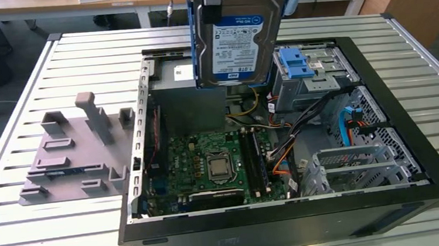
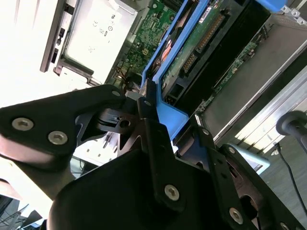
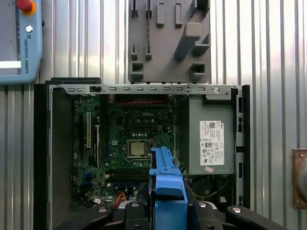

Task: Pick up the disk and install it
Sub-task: 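Pick up the disk, then insert the disk into the insertion slot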

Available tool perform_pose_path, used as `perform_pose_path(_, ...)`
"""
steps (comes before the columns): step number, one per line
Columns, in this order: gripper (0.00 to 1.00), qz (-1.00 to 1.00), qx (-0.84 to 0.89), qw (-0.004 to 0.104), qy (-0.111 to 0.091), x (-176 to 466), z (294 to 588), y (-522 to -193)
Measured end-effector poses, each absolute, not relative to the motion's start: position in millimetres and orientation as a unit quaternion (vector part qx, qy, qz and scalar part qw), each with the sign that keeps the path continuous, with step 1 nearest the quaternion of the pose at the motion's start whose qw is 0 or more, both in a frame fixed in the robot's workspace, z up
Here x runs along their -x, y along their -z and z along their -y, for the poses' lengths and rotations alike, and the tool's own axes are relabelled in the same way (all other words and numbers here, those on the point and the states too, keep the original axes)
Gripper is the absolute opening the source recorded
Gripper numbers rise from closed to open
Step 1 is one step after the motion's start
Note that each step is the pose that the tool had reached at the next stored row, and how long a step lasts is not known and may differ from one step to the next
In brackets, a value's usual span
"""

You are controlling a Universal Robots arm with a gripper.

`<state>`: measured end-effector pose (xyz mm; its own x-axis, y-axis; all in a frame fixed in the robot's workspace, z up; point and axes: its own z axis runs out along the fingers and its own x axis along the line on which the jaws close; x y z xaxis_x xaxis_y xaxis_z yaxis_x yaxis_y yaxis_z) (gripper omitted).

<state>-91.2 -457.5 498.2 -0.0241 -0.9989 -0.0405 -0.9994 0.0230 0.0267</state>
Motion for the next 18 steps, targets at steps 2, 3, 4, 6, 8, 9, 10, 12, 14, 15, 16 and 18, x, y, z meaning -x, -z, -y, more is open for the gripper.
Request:
perform_pose_path(2, 0.37, -0.715, 0.699, 0.005, -0.024, 91.0, 457.6, -498.2)
perform_pose_path(3, 0.37, -0.715, 0.698, 0.005, -0.024, 91.0, 457.6, -498.2)
perform_pose_path(4, 0.37, -0.715, 0.698, 0.005, -0.024, 91.0, 457.6, -498.2)
perform_pose_path(6, 0.37, -0.715, 0.699, 0.005, -0.024, 90.9, 457.6, -498.2)
perform_pose_path(8, 0.37, -0.715, 0.699, 0.005, -0.024, 90.9, 457.6, -498.2)
perform_pose_path(9, 0.37, -0.715, 0.699, 0.005, -0.024, 90.8, 457.6, -498.2)
perform_pose_path(10, 0.37, -0.715, 0.699, 0.005, -0.024, 90.8, 457.6, -498.2)
perform_pose_path(12, 0.37, -0.715, 0.699, 0.005, -0.024, 90.6, 457.6, -498.2)
perform_pose_path(14, 0.37, -0.715, 0.699, 0.005, -0.024, 90.5, 457.6, -498.2)
perform_pose_path(15, 0.37, -0.715, 0.699, 0.005, -0.024, 90.5, 457.6, -498.2)
perform_pose_path(16, 0.37, -0.715, 0.699, 0.005, -0.024, 90.4, 457.6, -498.2)
perform_pose_path(18, 0.37, -0.715, 0.699, 0.005, -0.024, 90.4, 457.6, -498.2)
